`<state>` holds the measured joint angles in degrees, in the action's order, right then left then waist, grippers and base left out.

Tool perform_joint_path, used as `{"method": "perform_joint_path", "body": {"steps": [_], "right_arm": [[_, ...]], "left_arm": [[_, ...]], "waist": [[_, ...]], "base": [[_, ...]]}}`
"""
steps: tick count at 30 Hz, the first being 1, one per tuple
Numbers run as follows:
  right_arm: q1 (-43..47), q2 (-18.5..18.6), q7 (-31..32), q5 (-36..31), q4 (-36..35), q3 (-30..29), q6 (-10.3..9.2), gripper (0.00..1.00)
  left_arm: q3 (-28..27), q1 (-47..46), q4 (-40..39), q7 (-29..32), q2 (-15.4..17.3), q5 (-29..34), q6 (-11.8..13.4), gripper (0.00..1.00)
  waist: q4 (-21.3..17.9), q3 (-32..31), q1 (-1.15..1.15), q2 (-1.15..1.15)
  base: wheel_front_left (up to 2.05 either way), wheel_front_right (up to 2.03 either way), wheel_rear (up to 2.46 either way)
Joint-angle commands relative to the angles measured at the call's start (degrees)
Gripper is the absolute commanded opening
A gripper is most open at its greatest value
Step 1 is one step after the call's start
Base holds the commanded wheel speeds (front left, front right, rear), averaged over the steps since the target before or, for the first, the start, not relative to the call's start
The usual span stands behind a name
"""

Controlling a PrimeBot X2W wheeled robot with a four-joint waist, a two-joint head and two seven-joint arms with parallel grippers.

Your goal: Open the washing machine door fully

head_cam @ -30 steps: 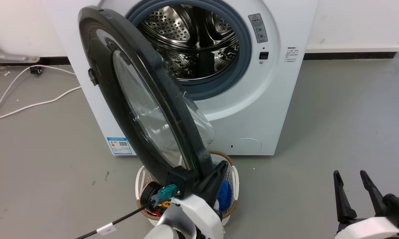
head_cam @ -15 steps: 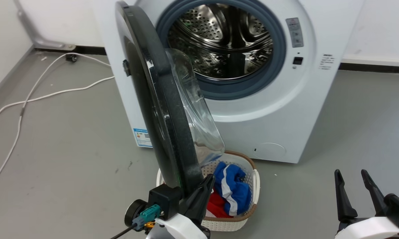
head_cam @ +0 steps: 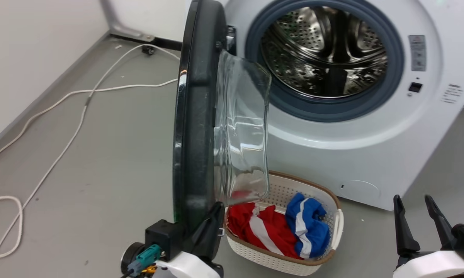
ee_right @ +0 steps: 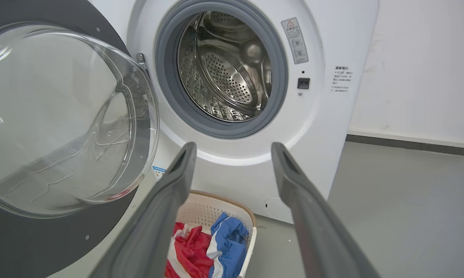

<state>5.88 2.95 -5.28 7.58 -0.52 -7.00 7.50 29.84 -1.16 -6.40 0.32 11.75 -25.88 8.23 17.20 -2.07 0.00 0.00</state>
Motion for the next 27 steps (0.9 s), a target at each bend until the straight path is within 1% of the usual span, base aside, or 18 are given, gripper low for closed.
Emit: {"method": "perform_joint_path", "body": {"steps": [1, 6, 7, 12, 17, 19, 22, 27], "right_arm": [[-0.8, -0.1, -0.2, 0.0, -0.2, -0.2, -0.02, 1.0], [-1.0, -0.1, -0.4, 0.3, -0.1, -0.3, -0.02, 1.0], [-1.1, -0.1, -0.4, 0.3, -0.1, -0.1, -0.02, 1.0], [-1.4, -0.1, -0.6, 0.4, -0.2, 0.3, -0.02, 1.0], [-1.5, -0.1, -0.4, 0.3, -0.3, 0.6, -0.02, 1.0], [-1.6, -0.1, -0.3, 0.3, -0.4, 0.7, -0.02, 1.0], [-1.5, -0.1, 0.0, 0.4, -0.3, 0.5, -0.02, 1.0], [-1.4, -0.1, 0.4, 0.1, -0.6, 0.4, -0.02, 1.0]], "left_arm": [[-1.1, 1.2, 0.3, -0.3, 0.7, 0.0, 1.0, 0.0], [-4.6, 2.1, 0.9, -1.3, 2.7, -0.5, 2.9, 0.0], [-5.5, 2.2, 1.1, -1.6, 3.0, -0.7, 3.3, 0.0], [-9.1, 2.0, 2.0, -2.0, 5.4, -1.9, 4.0, 0.0], [-12.6, 0.1, 5.0, -2.5, 7.4, -3.0, 4.3, 0.0], [-14.3, -0.6, 6.2, -2.9, 7.9, -3.6, 4.8, 0.0], [-17.2, -1.7, 8.2, -3.7, 9.5, -4.4, 5.3, 0.0], [-21.6, -4.1, 12.4, -4.9, 12.0, -6.2, 5.2, 0.0]], "waist": [[2.4, 0.2, 0.0, 0.0], [4.9, 0.4, 0.0, 0.0], [5.1, 0.5, 0.0, 0.0], [5.1, 0.8, 0.0, 0.0], [3.7, 1.6, 0.0, 0.0], [2.7, 1.9, 0.0, 0.0], [1.3, 2.3, 0.0, 0.0], [-0.9, 3.3, 0.0, 0.0]], "base": [[0.0, 0.0, 0.0], [0.0, 0.0, 0.0], [0.0, 0.0, 0.0], [0.0, 0.0, 0.0], [0.0, 0.0, 0.0], [0.0, 0.0, 0.0], [0.0, 0.0, 0.0], [0.0, 0.0, 0.0]]}}
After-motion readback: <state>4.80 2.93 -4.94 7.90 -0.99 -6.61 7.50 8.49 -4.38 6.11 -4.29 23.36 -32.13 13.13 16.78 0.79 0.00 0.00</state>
